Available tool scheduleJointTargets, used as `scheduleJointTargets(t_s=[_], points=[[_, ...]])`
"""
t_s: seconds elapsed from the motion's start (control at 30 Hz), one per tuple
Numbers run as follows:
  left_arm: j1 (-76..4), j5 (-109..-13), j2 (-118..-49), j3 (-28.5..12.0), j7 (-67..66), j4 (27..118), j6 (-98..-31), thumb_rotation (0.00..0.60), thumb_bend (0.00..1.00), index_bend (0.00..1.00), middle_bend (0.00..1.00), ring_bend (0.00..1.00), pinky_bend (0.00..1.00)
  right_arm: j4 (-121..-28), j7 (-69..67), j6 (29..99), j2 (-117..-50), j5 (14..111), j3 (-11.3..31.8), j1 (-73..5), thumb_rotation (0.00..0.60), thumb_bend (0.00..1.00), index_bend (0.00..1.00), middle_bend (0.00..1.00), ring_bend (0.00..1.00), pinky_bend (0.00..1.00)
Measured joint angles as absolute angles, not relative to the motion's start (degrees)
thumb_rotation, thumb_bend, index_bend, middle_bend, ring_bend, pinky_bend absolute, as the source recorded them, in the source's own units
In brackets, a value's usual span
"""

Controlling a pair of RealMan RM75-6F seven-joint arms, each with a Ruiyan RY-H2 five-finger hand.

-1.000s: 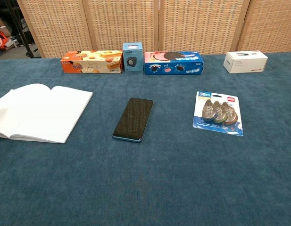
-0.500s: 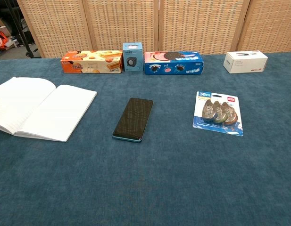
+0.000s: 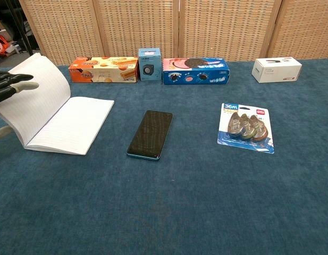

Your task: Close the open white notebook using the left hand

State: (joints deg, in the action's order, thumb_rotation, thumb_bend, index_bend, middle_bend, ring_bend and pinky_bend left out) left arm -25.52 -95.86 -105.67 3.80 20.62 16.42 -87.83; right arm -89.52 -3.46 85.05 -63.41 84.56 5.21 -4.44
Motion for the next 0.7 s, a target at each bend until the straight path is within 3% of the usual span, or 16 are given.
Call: scheduleJointTargets(t_s=[0.23,0.4,0.7], points=[[-28.03,-97.51,-107.16,4.07,18.44,17.73,-93.68,0.600,0.31,0.00,0.00,0.00,0.00,-89.44,-3.72,84.65,-63.31,84.31,5.23,-4.53,0.600,0.00,0.00,0.00,0.00,0.00],[-30.28,-99.90,-108.44,5.64,15.60,16.96,-94.54,0.600,0.17,0.00,0.00,0.00,0.00,-89.54,-3.84,84.51,-63.19,84.24,5.16,-4.51,0.600,0.00,0.00,0.00,0.00,0.00],[-34.29,-99.87,-109.79,5.03,13.31,17.58,-94.09,0.600,0.16,0.00,0.00,0.00,0.00,-89.57,-4.39,83.71,-62.90,83.70,5.24,-4.73,0.600,0.00,0.00,0.00,0.00,0.00]])
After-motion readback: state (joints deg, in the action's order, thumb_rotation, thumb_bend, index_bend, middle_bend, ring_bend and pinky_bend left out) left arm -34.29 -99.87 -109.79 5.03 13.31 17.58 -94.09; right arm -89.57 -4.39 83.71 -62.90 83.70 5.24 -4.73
